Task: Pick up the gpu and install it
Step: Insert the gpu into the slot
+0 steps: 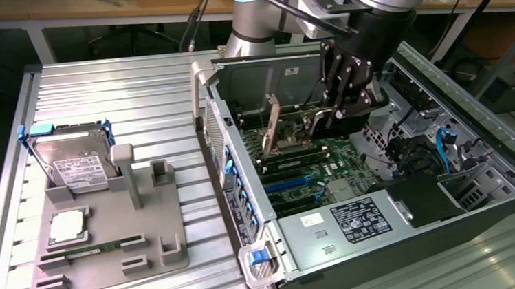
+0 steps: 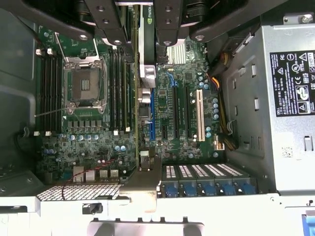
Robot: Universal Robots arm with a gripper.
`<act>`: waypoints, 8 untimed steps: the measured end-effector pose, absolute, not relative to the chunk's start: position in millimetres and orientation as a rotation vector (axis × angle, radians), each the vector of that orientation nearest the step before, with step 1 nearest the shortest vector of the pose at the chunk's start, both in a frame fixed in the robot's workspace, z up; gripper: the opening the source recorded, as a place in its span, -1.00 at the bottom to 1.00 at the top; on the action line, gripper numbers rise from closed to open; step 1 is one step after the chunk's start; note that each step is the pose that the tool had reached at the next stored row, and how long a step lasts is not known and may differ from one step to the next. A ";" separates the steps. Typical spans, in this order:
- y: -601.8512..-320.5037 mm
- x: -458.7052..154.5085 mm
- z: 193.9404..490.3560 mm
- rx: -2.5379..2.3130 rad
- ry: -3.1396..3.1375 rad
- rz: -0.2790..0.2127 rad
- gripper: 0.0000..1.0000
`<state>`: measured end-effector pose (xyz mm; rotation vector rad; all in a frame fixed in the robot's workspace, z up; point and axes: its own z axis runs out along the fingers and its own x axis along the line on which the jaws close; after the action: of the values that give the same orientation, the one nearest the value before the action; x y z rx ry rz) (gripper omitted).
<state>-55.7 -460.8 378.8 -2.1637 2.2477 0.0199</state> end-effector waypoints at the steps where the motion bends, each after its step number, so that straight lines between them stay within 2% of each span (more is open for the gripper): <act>1: -460.8 -55.7 377.9 -2.164 2.248 0.020 -0.47; 8: -460.8 -55.7 373.8 -2.164 2.248 0.020 -0.47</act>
<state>-55.7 -460.8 373.8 -2.1637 2.2477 0.0199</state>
